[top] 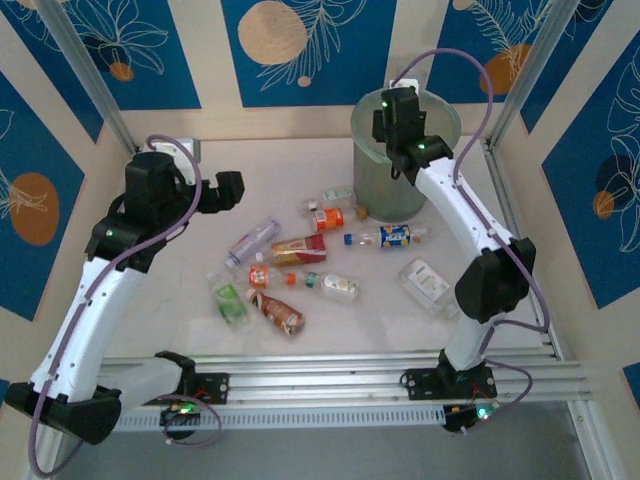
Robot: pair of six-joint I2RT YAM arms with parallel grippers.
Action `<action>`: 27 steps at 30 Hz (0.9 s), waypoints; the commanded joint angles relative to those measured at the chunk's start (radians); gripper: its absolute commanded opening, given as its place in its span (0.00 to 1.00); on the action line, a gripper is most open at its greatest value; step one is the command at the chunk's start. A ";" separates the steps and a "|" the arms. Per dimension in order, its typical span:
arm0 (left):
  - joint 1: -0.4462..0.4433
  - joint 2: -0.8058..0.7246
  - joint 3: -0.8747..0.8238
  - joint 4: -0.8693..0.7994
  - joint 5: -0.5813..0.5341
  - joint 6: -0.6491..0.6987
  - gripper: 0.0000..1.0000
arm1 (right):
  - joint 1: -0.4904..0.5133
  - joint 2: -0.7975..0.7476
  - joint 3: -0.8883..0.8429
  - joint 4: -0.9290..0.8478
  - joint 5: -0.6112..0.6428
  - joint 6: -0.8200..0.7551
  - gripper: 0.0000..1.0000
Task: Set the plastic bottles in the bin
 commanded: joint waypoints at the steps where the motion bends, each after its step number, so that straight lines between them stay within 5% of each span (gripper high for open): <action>1: 0.010 -0.041 -0.033 -0.069 -0.053 0.032 0.99 | -0.025 0.028 0.079 -0.006 0.048 -0.025 0.51; 14: 0.012 -0.078 -0.089 -0.128 -0.126 0.043 0.99 | -0.105 0.088 0.111 -0.169 0.023 0.059 0.53; 27: 0.014 -0.035 -0.105 -0.144 -0.119 0.036 0.99 | -0.119 0.099 0.115 -0.249 -0.016 0.085 0.79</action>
